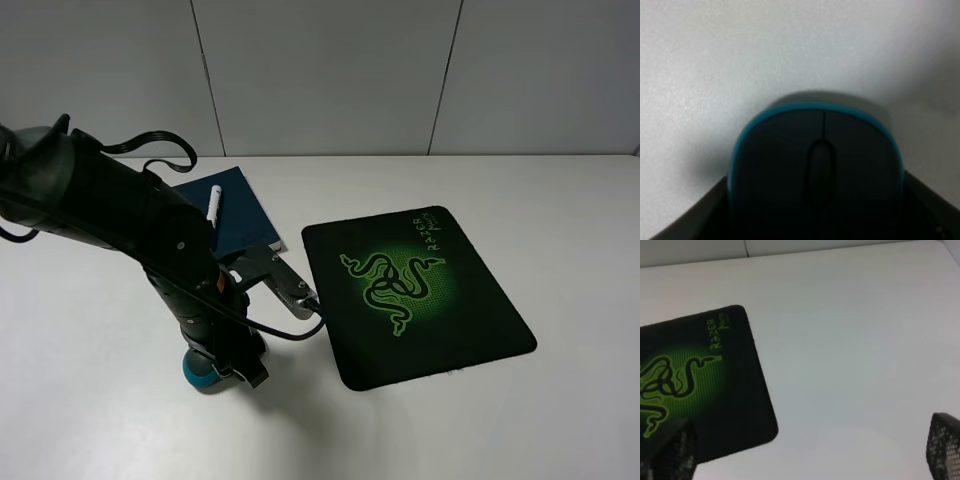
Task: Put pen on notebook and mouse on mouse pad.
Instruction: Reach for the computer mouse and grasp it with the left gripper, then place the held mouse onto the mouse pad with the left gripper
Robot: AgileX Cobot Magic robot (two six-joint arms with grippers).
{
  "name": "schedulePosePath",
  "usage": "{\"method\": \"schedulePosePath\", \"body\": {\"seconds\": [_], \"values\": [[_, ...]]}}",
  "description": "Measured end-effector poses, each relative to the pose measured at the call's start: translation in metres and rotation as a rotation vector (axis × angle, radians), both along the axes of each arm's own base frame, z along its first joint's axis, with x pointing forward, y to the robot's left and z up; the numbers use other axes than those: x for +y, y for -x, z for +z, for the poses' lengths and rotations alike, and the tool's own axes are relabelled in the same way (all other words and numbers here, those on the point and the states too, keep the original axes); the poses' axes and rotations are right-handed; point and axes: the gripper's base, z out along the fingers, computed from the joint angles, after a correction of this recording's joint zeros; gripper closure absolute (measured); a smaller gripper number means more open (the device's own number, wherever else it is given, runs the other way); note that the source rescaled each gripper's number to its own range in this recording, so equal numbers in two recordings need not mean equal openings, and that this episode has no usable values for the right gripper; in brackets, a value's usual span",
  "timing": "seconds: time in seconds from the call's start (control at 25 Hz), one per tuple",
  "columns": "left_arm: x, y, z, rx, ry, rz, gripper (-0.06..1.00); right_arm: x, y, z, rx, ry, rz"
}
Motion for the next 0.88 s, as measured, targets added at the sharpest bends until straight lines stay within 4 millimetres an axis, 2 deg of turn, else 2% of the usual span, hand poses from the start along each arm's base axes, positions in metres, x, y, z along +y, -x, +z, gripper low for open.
{"method": "schedulePosePath", "body": {"seconds": [0.56,0.88], "values": [[0.0,0.0,0.001,0.006,-0.007,0.001,0.43,0.0,0.0,0.0,0.0,0.0,0.0],[-0.003,-0.006,0.016,0.078,-0.091,0.019,0.43,0.0,0.0,0.0,0.0,0.0,0.0]]}}
